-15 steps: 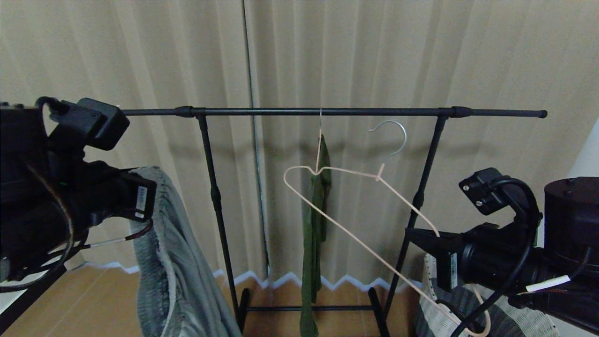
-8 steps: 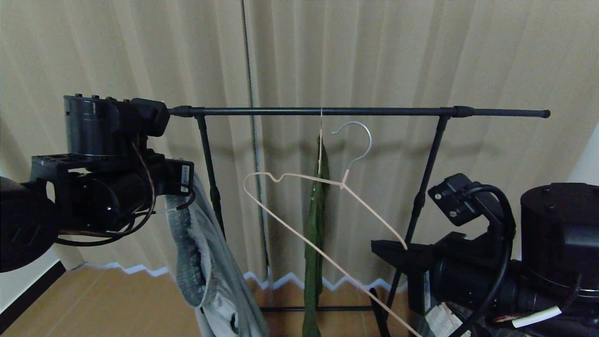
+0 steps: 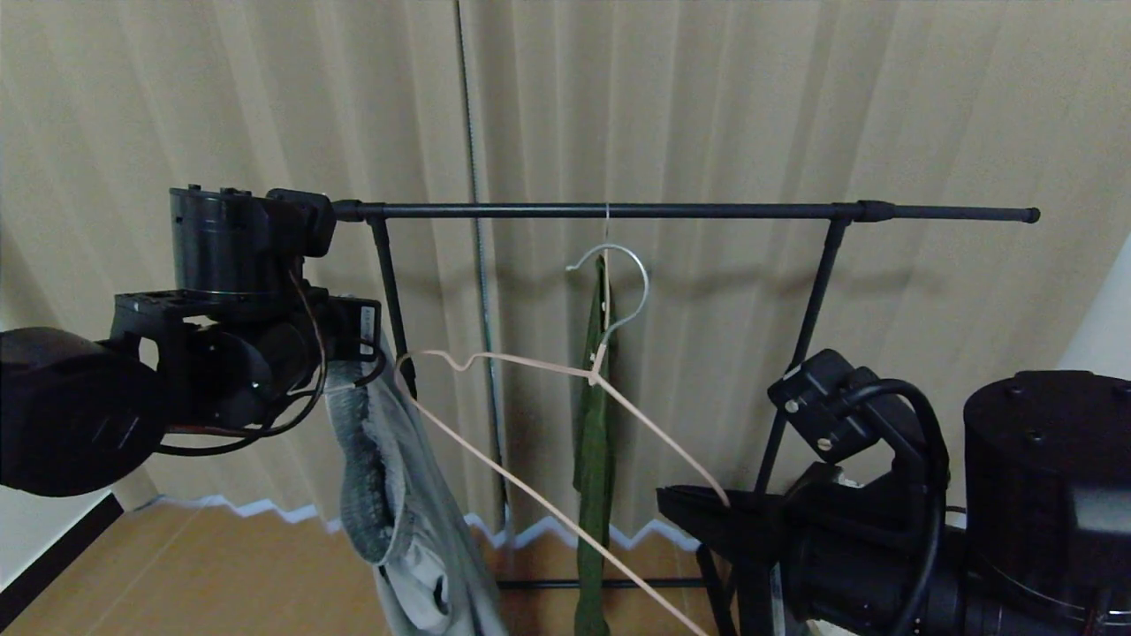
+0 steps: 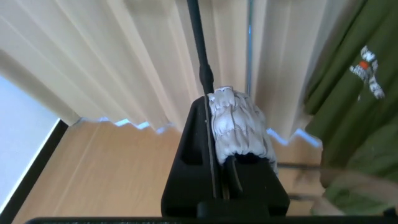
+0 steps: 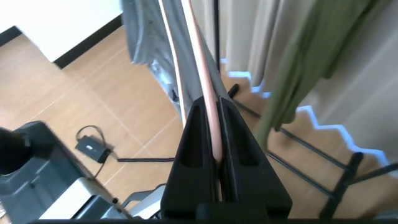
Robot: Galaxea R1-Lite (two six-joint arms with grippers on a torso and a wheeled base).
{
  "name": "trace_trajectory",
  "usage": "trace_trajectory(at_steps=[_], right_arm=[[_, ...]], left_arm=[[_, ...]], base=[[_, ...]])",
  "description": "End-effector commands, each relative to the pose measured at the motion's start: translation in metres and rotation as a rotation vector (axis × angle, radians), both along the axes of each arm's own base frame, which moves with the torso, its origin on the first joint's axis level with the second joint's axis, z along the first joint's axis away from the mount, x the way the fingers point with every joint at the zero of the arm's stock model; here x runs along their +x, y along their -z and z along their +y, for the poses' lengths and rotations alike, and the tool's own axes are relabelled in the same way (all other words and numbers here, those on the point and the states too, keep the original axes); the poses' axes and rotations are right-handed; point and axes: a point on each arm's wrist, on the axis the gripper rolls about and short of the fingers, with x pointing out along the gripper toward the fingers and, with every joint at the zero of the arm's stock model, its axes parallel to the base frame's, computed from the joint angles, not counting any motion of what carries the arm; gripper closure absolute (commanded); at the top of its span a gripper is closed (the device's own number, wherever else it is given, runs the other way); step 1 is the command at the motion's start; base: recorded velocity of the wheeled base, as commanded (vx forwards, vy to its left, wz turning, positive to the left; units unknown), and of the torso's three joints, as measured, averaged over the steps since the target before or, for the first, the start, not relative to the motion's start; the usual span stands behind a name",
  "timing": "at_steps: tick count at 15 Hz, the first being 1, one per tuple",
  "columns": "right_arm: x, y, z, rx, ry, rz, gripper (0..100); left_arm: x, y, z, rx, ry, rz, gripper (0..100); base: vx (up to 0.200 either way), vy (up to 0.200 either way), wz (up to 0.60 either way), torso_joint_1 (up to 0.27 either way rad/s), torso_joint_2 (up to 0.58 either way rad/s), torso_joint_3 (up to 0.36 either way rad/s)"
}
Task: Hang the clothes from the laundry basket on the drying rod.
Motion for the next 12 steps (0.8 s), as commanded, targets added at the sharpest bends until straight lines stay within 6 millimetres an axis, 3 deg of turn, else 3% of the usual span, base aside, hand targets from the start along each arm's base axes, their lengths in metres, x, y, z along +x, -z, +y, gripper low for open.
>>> trace_trajectory(at_steps=[1, 7, 12], right_arm=[[0.000, 0.002, 0.006, -0.006, -0.013, 0.006, 100], [-0.022, -0.005, 0.008, 0.022, -0.089, -0.004, 100], [-0.025, -0.005, 0.003, 0.026, -0.093, -0.004, 100]], left_arm=[[0.001, 0.004, -0.004, 0.007, 0.008, 0.012, 100], [0.003, -0.002, 0.000, 0.018, -0.036, -0.011, 100], [0.005, -0.002, 0.002, 0.021, -0.044, -0.010, 100]], base=[[0.000, 0.000, 0.00, 0.000, 0.00, 0.000], [0.000, 0.000, 0.00, 0.000, 0.00, 0.000], [0.000, 0.000, 0.00, 0.000, 0.00, 0.000]])
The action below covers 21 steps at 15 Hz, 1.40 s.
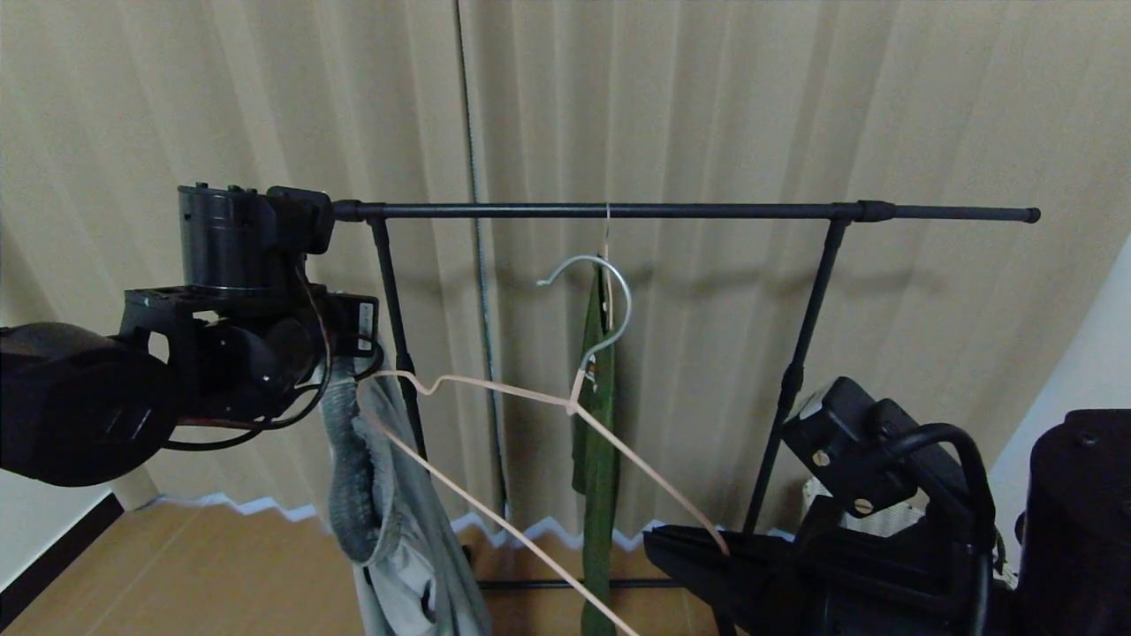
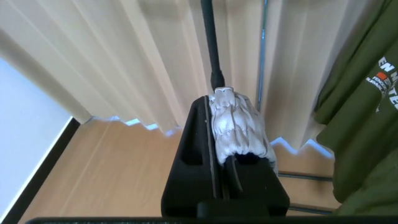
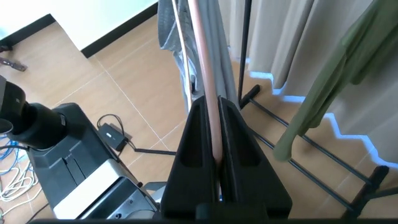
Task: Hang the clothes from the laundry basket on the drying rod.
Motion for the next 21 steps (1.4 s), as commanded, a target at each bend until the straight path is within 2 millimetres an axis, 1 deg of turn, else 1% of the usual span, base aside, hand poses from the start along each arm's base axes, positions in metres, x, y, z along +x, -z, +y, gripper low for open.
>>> trace_trajectory(at_steps=[1, 3, 5, 8, 9, 10, 12, 14, 15, 17, 18, 19, 21], right_arm=[[-0.001, 0.000, -0.001, 0.002, -0.001, -0.001, 100], [0.004, 0.003, 0.006, -0.013, 0.003, 0.007, 100], [0.014, 0.008, 0.019, -0.030, 0.016, 0.016, 100], [0.036, 0.010, 0.033, -0.038, 0.066, 0.021, 100], [0.048, 0.011, 0.037, -0.038, 0.096, 0.025, 100], [0.053, 0.012, 0.040, -0.039, 0.111, 0.025, 100], [0.061, 0.012, 0.045, -0.032, 0.149, 0.025, 100], [0.065, 0.013, 0.048, -0.034, 0.194, 0.017, 100], [0.068, 0.013, 0.047, -0.038, 0.215, 0.012, 100], [0.072, 0.013, 0.045, -0.041, 0.239, 0.008, 100], [0.072, 0.013, 0.045, -0.042, 0.239, 0.009, 100], [0.075, 0.012, 0.043, -0.042, 0.254, 0.007, 100], [0.089, 0.015, 0.043, -0.051, 0.317, -0.002, 100]], left_arm=[[0.000, -0.001, 0.000, -0.002, 0.000, -0.003, 100], [-0.002, -0.003, -0.004, 0.004, 0.015, -0.005, 100], [-0.003, -0.004, -0.004, 0.010, 0.020, -0.005, 100], [-0.004, -0.004, -0.005, 0.015, 0.018, -0.005, 100], [-0.005, -0.004, -0.004, 0.020, 0.016, -0.004, 100], [-0.006, -0.005, -0.003, 0.027, 0.018, -0.002, 100], [-0.007, -0.006, -0.002, 0.038, 0.008, 0.002, 100], [-0.008, -0.005, 0.000, 0.079, -0.028, 0.010, 100], [-0.009, -0.004, 0.000, 0.091, -0.026, 0.017, 100], [-0.017, -0.005, 0.004, 0.146, -0.012, 0.031, 100], [-0.017, -0.005, 0.004, 0.148, -0.011, 0.030, 100], [-0.023, -0.005, 0.007, 0.187, 0.000, 0.042, 100], [-0.028, -0.004, 0.009, 0.217, 0.009, 0.052, 100]], base=[[0.000, 0.000, 0.00, 0.000, 0.00, 0.000], [0.000, 0.000, 0.00, 0.000, 0.00, 0.000], [0.000, 0.000, 0.00, 0.000, 0.00, 0.000], [0.000, 0.000, 0.00, 0.000, 0.00, 0.000], [0.000, 0.000, 0.00, 0.000, 0.00, 0.000], [0.000, 0.000, 0.00, 0.000, 0.00, 0.000], [0.000, 0.000, 0.00, 0.000, 0.00, 0.000], [0.000, 0.000, 0.00, 0.000, 0.00, 0.000], [0.000, 0.000, 0.00, 0.000, 0.00, 0.000], [0.000, 0.000, 0.00, 0.000, 0.00, 0.000], [0.000, 0.000, 0.00, 0.000, 0.00, 0.000], [0.000, 0.000, 0.00, 0.000, 0.00, 0.000], [0.000, 0.000, 0.00, 0.000, 0.00, 0.000]])
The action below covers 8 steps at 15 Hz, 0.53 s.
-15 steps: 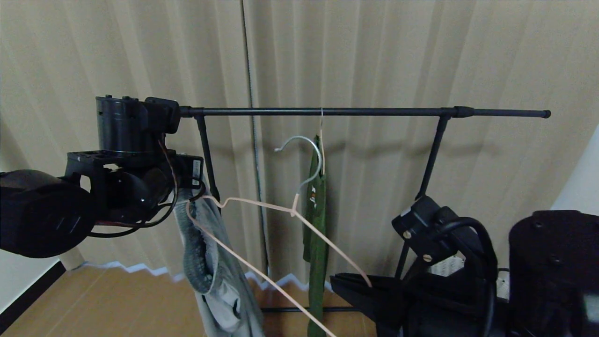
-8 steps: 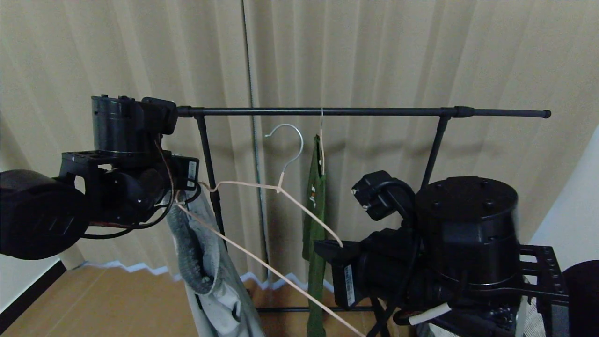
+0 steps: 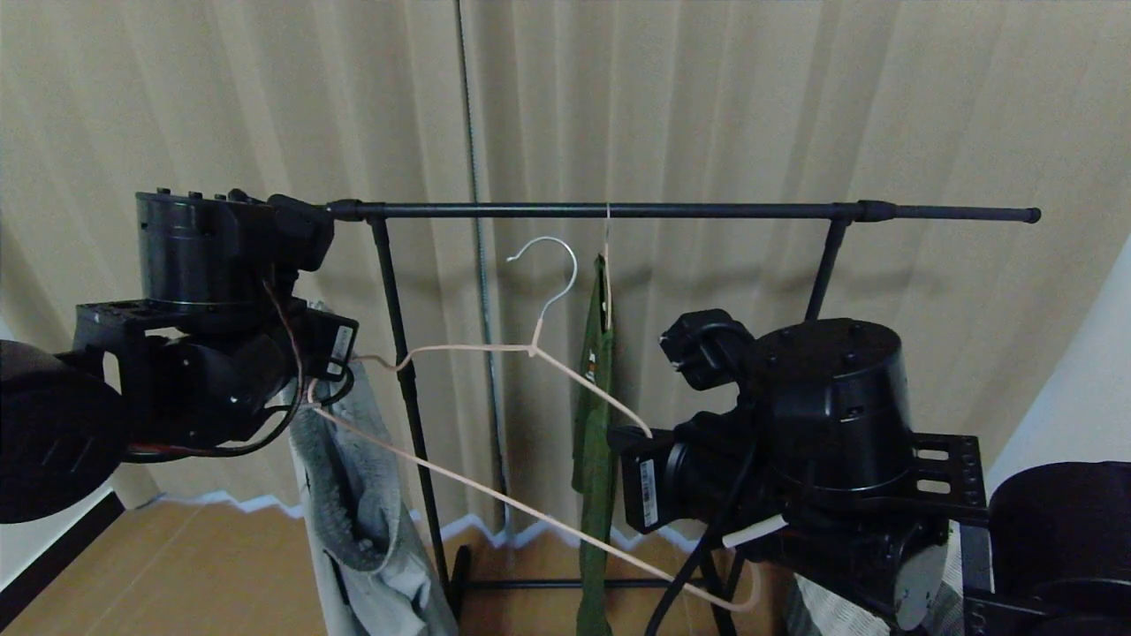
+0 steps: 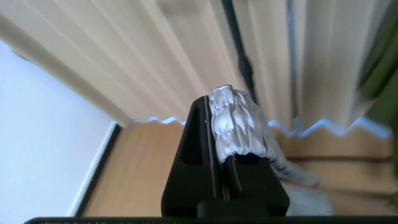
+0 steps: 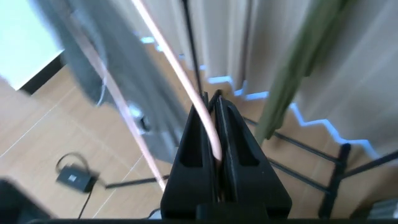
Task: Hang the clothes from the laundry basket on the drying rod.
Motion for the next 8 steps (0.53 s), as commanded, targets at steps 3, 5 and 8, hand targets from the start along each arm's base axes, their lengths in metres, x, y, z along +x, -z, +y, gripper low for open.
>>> trace_trajectory(at_steps=[3, 5, 8], right_arm=[[0.020, 0.003, 0.004, -0.008, 0.060, -0.008, 100], [0.024, 0.003, 0.007, -0.010, 0.072, -0.012, 100], [0.032, 0.005, 0.011, -0.022, 0.110, -0.027, 100]], left_arm=[[-0.007, 0.003, 0.002, 0.019, 0.006, 0.016, 100], [-0.008, 0.005, 0.002, 0.024, 0.008, 0.023, 100], [-0.013, 0.009, 0.004, 0.040, 0.013, 0.040, 100]], base=[[0.000, 0.000, 0.00, 0.000, 0.00, 0.000], [0.000, 0.000, 0.00, 0.000, 0.00, 0.000], [0.000, 0.000, 0.00, 0.000, 0.00, 0.000]])
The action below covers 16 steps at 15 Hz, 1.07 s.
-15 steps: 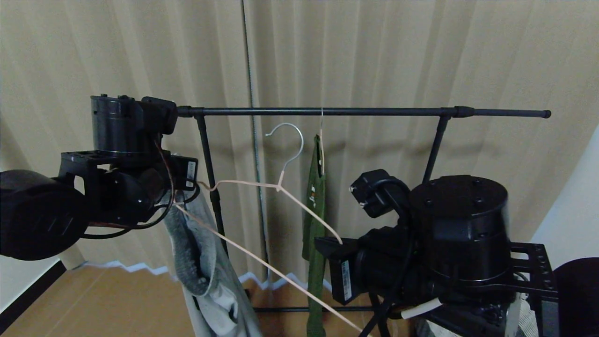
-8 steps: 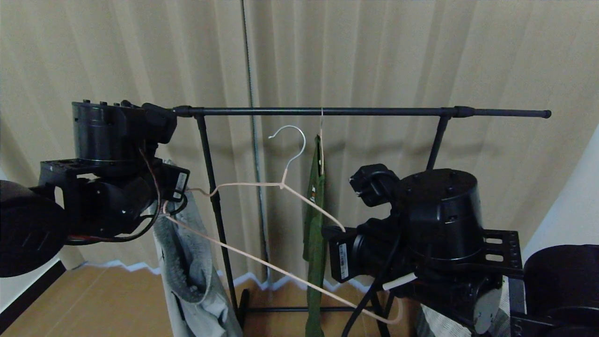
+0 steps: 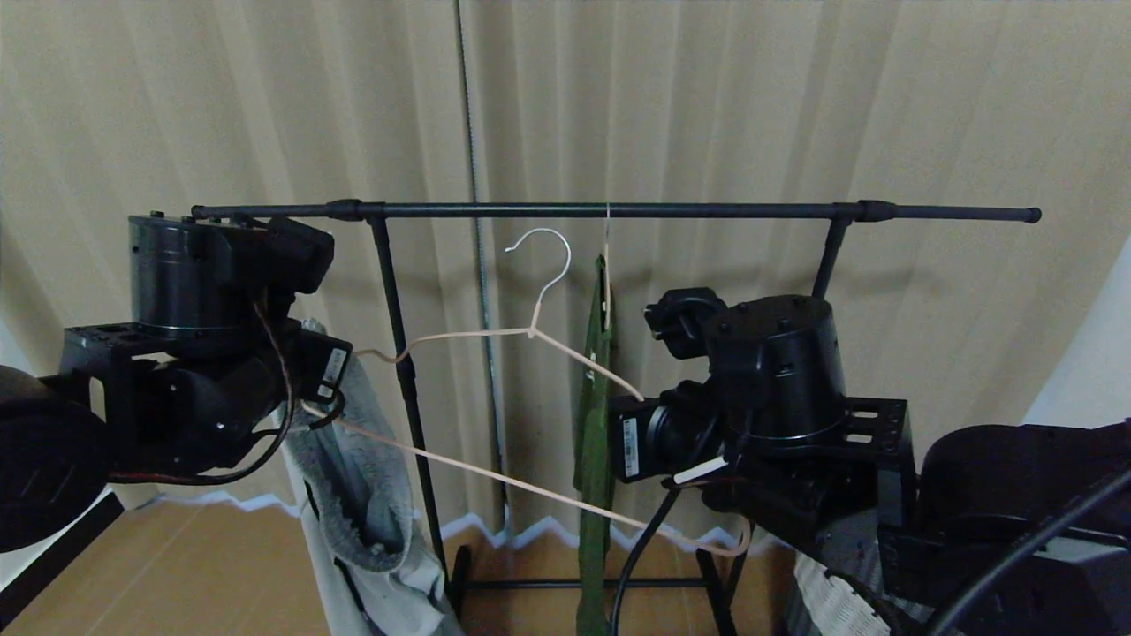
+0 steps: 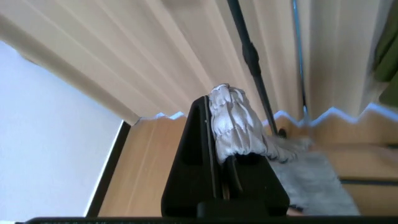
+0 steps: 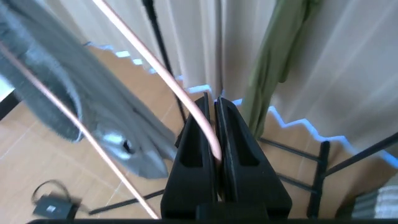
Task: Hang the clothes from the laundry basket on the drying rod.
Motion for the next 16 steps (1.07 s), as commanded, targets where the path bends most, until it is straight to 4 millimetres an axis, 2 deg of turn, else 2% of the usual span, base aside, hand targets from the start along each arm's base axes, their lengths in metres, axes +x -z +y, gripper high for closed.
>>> trace_trajectory(at_steps=[1, 6, 10, 12, 16], right_arm=[[0.011, 0.004, -0.001, -0.010, 0.029, 0.002, 100], [0.029, 0.000, -0.012, -0.050, 0.095, -0.037, 100], [0.035, 0.000, -0.004, -0.090, 0.067, -0.071, 100], [0.026, 0.000, 0.005, -0.110, 0.020, -0.083, 100], [-0.008, -0.016, 0.018, -0.088, -0.093, -0.092, 100]], left_arm=[[-0.008, -0.002, 0.004, 0.021, 0.005, 0.000, 100], [-0.016, -0.011, 0.007, 0.070, 0.027, -0.013, 100], [-0.015, -0.007, -0.005, 0.066, 0.063, -0.007, 100], [-0.010, -0.009, -0.006, 0.045, 0.055, -0.020, 100], [0.010, -0.006, -0.005, -0.002, -0.055, -0.053, 100]], base=[[0.000, 0.000, 0.00, 0.000, 0.00, 0.000], [0.000, 0.000, 0.00, 0.000, 0.00, 0.000], [0.000, 0.000, 0.00, 0.000, 0.00, 0.000], [0.000, 0.000, 0.00, 0.000, 0.00, 0.000], [0.000, 0.000, 0.00, 0.000, 0.00, 0.000]])
